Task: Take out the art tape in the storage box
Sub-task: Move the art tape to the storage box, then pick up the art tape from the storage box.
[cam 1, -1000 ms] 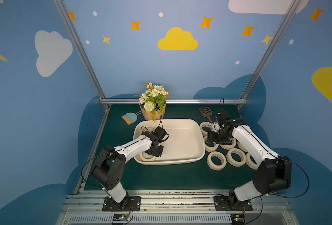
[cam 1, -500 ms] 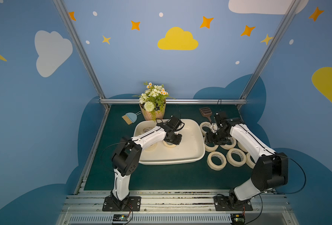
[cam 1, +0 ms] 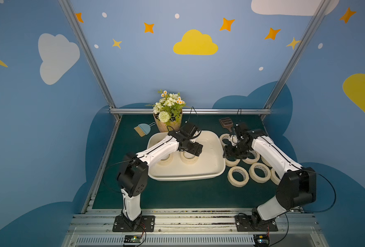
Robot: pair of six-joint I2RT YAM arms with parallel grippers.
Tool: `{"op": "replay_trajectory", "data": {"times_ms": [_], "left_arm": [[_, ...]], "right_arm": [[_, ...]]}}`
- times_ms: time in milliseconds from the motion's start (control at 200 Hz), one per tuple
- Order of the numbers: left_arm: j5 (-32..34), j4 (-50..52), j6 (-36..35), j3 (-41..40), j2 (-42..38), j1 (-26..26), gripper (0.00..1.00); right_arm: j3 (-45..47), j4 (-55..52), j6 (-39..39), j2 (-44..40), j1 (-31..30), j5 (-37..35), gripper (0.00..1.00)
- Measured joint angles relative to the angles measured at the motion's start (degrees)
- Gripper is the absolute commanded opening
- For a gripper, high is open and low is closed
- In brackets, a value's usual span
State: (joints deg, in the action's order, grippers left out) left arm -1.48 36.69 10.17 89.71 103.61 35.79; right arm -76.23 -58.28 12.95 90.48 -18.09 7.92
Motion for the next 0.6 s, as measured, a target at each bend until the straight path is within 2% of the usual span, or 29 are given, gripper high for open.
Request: {"op": "replay_trajectory", "data": {"times_ms": [150,250,380,471,556,601], "left_arm": [[0.6,-1.4,-0.6,-2.6,-2.5,-5.1,0.81],[0.5,-2.4,-0.5,-5.4,2.1,-7.4,0.81],[-0.3,-3.0,-0.3,-6.5,10.1,-7.2,0.77],[-0.8,-3.7,0.2,-6.5,13.1,-6.9,0.63],[-1.3,-4.4,0.1,-6.2,13.5,-6.7,0.39],[-1.0,-4.6,0.5,-6.0,13.4,-6.6,0.3]], "right_arm": [[-1.9,0.3,0.3,1.0,-2.7,0.3,0.75],[-3.0,0.6,0.8,2.0,-5.0,1.2,0.75],[-5.7,1.0,1.6,4.3,-8.1,2.0,0.75],[-7.5,1.6,1.9,5.8,-10.6,2.4,0.74],[-9.6,1.9,2.4,7.6,-12.8,2.2,0.73],[-10.8,2.5,2.7,9.0,-13.7,2.1,0.72]]}}
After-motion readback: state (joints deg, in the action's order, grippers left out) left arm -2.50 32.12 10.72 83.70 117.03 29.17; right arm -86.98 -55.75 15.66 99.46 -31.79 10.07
